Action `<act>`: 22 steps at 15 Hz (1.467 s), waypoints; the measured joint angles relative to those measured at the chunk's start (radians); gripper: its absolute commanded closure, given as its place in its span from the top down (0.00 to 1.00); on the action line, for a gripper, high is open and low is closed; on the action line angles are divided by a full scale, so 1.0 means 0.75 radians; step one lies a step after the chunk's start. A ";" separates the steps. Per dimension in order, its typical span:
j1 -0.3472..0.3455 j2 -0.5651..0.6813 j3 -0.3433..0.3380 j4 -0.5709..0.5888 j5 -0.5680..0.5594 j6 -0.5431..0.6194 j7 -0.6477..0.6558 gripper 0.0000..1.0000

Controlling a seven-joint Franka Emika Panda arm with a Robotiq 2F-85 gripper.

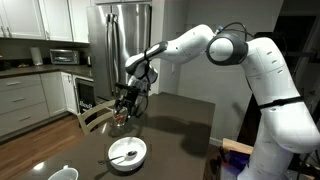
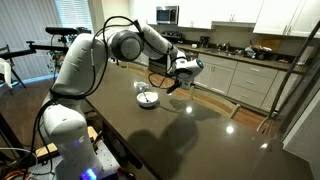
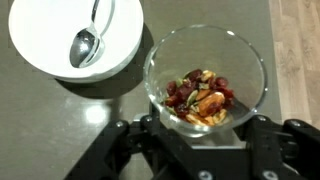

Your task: Pour the contents of the glass cup into the bowl

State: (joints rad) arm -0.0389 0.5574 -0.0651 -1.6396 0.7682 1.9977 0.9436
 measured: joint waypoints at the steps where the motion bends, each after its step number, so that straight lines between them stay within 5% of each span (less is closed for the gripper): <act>1: 0.013 -0.026 0.000 -0.032 -0.020 0.027 -0.004 0.42; 9: 0.092 -0.193 0.010 -0.266 -0.102 0.191 -0.049 0.42; 22: 0.213 -0.428 0.105 -0.661 -0.320 0.737 -0.076 0.42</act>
State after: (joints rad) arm 0.1206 0.2362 0.0135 -2.1351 0.5281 2.5501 0.8863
